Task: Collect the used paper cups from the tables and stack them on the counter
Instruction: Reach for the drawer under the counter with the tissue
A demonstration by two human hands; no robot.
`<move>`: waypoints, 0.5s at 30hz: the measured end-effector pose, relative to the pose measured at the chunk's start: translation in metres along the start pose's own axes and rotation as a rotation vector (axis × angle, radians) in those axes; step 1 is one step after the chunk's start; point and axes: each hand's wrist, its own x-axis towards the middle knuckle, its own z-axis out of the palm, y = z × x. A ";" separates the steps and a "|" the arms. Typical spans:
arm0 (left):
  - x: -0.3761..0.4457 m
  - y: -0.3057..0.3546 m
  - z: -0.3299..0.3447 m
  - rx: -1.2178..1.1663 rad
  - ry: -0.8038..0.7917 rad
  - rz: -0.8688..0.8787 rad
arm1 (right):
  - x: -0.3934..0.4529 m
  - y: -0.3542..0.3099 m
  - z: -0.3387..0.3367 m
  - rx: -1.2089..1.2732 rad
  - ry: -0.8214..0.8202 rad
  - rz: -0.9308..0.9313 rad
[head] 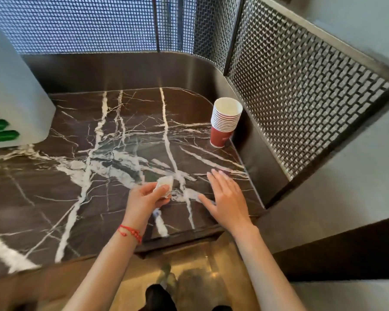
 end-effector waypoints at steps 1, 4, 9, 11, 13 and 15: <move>-0.011 -0.004 0.001 -0.006 0.032 0.009 | -0.008 0.000 -0.002 0.004 -0.001 -0.023; -0.050 -0.023 0.006 -0.005 0.114 0.020 | -0.039 0.003 -0.009 0.007 -0.013 -0.090; -0.117 -0.062 0.019 -0.008 0.194 -0.004 | -0.090 0.015 -0.023 -0.006 0.041 -0.187; -0.139 -0.073 0.024 -0.005 0.221 -0.009 | -0.108 0.018 -0.026 -0.010 0.038 -0.206; -0.156 -0.083 0.027 -0.006 0.248 -0.015 | -0.125 0.018 -0.027 -0.001 0.014 -0.217; -0.169 -0.093 0.029 -0.012 0.259 -0.030 | -0.141 0.017 -0.024 -0.001 0.006 -0.231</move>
